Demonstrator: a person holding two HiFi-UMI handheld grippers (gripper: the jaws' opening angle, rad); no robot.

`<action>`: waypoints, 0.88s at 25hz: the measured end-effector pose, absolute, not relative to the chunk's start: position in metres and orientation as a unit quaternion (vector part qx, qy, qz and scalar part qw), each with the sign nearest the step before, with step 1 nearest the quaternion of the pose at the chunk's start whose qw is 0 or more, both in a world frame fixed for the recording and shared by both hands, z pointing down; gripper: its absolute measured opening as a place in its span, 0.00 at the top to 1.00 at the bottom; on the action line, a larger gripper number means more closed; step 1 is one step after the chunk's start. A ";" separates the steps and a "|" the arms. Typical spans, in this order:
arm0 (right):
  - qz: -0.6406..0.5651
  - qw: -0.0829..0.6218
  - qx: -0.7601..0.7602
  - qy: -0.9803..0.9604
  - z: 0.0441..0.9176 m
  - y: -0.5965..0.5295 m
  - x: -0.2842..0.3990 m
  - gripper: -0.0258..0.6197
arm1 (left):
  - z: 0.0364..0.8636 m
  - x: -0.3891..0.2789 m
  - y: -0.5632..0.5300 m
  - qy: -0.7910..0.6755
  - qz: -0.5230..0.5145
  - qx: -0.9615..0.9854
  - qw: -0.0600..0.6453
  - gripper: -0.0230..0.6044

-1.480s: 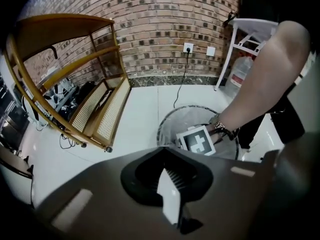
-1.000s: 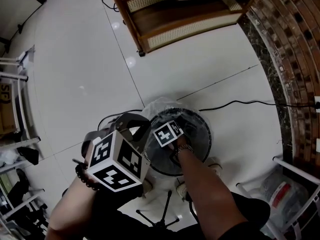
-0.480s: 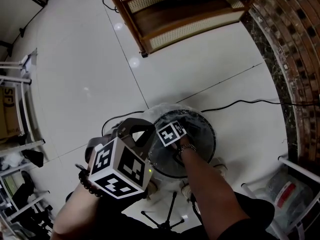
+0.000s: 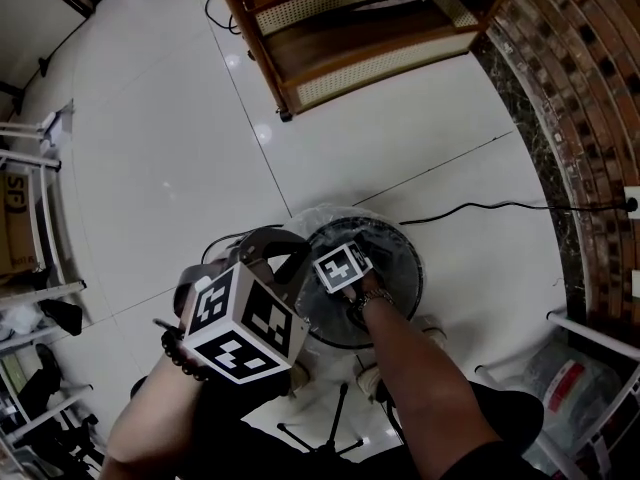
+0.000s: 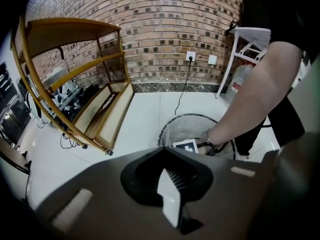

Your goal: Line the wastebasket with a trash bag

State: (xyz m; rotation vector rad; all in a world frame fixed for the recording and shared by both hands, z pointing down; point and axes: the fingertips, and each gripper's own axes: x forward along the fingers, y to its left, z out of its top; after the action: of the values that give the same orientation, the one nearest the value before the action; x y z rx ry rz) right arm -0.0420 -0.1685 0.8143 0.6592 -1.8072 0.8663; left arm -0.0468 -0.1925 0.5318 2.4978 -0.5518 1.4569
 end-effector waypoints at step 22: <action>0.315 0.420 0.317 -0.790 0.603 -0.144 -0.009 0.83 | 0.560 -0.051 -0.140 -0.112 0.522 0.840 0.093 0.96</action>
State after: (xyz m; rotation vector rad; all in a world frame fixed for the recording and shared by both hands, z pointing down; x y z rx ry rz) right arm -0.0094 -0.1444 0.6031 0.7953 -1.9795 0.7888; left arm -0.0511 -0.1403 0.5601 2.4951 -0.3316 1.5499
